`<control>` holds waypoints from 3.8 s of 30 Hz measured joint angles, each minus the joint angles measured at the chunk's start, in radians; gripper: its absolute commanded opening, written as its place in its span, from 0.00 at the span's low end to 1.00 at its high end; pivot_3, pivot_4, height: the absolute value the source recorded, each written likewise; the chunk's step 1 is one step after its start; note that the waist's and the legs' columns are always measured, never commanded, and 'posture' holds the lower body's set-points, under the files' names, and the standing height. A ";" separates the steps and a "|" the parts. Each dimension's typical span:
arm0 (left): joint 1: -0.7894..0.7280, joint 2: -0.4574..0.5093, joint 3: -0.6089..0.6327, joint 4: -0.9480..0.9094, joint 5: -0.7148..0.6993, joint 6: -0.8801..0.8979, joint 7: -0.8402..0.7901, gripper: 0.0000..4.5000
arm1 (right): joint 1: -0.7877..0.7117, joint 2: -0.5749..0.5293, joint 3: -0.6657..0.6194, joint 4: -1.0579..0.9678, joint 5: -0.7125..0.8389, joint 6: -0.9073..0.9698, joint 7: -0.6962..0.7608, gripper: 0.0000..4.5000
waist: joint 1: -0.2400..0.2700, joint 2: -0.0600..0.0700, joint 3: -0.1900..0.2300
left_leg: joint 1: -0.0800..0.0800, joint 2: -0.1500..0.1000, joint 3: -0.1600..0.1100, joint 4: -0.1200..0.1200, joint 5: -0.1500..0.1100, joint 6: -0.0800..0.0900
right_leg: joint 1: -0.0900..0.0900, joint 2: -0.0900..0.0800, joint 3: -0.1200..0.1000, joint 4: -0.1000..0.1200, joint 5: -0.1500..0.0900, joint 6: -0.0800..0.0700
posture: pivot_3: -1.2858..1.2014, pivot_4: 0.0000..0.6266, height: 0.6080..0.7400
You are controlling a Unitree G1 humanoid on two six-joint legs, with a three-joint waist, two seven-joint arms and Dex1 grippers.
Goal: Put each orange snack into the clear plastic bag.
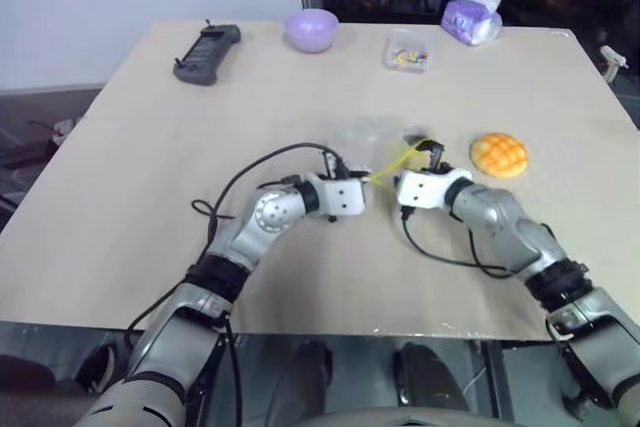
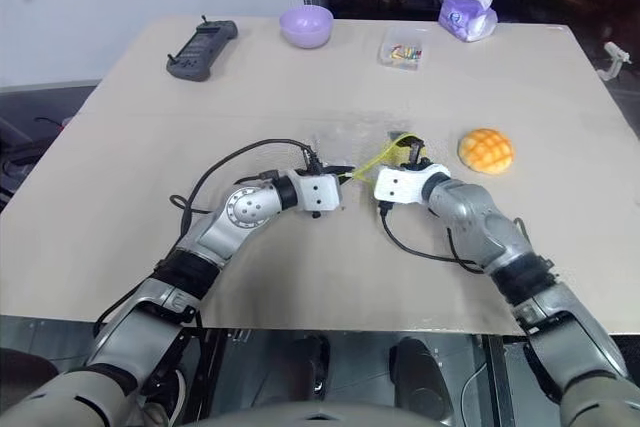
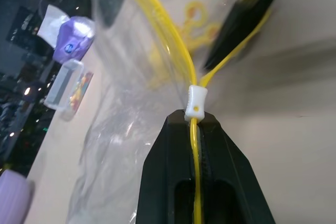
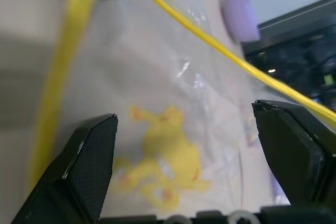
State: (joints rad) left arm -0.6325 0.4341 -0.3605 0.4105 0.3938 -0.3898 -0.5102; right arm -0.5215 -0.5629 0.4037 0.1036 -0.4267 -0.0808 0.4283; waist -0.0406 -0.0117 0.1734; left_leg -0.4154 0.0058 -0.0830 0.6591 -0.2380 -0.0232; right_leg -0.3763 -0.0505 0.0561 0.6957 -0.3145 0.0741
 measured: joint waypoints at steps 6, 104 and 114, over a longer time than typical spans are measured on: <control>-0.007 -0.010 0.006 0.000 0.008 0.056 0.029 0.00 | 0.132 -0.023 -0.210 -0.169 0.324 0.145 0.193 1.00 | 0.000 0.000 0.000 | 0.000 0.000 0.000 0.000 0.000 0.000 | 0.001 0.000 0.000 0.000 0.000 0.000 | 0.52 0.24 1.00; -0.084 -0.064 -0.037 0.093 0.035 -0.102 0.024 0.00 | -0.136 0.117 -0.243 0.085 0.544 0.504 0.304 0.00 | 0.000 0.001 0.000 | -0.001 -0.001 0.002 -0.001 0.000 0.000 | -0.001 -0.001 0.001 -0.001 0.000 0.000 | 0.52 0.24 1.00; -0.132 -0.065 -0.042 0.155 0.034 -0.227 0.031 0.00 | -0.165 0.098 -0.268 0.187 0.524 0.512 0.290 0.00 | -0.005 0.001 0.000 | -0.001 -0.001 0.002 -0.001 0.000 0.000 | -0.001 -0.001 0.002 -0.001 0.000 0.000 | 0.52 0.24 1.00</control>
State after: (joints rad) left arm -0.7642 0.3690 -0.4026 0.5658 0.4282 -0.6169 -0.4787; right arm -0.6860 -0.4648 0.1354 0.2903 0.0971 0.4316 0.7186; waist -0.0459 -0.0108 0.1731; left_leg -0.4161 0.0053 -0.0810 0.6580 -0.2379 -0.0233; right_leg -0.3777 -0.0514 0.0576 0.6949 -0.3144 0.0741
